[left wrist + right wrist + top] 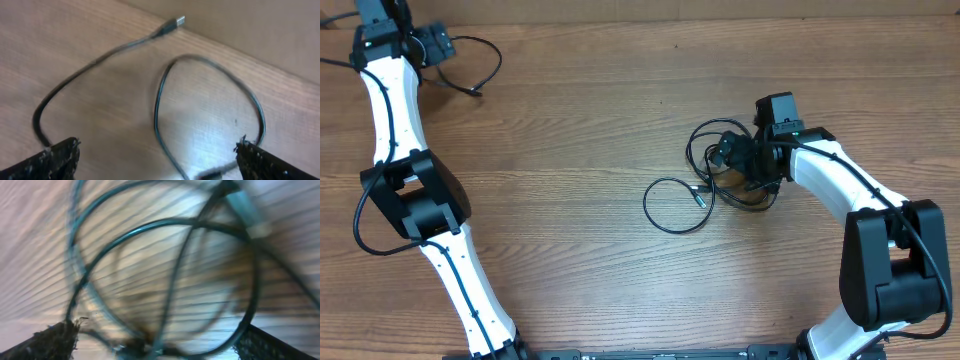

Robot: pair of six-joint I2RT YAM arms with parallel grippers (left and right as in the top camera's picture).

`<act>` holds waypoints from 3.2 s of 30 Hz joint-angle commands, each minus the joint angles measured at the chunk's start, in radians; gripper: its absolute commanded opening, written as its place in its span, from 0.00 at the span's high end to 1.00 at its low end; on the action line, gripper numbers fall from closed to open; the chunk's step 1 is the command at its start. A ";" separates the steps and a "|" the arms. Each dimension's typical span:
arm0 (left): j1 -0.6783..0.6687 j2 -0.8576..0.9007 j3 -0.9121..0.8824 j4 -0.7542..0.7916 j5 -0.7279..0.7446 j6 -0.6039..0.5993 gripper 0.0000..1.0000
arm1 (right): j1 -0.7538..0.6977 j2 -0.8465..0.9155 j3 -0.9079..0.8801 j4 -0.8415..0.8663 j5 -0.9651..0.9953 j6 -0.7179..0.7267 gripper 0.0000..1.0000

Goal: Untangle cables

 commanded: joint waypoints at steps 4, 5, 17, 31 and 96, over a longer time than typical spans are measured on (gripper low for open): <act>0.013 -0.208 0.054 -0.184 0.369 -0.062 0.00 | 0.002 0.008 -0.006 0.029 -0.266 0.003 0.13; 0.011 -0.232 0.054 -0.242 0.482 -0.048 0.01 | 0.002 0.008 -0.005 0.028 -0.282 -0.001 0.13; -0.128 -0.299 0.054 -0.584 0.750 0.214 0.00 | 0.002 -0.190 0.171 -0.328 0.029 -0.145 0.00; -0.305 -0.658 0.054 -0.772 0.437 0.248 0.00 | 0.002 -0.782 0.175 -0.558 0.231 -0.098 0.00; -0.980 -0.507 -1.067 0.449 0.419 -0.509 0.80 | 0.002 -0.603 0.151 -0.826 0.245 0.052 0.00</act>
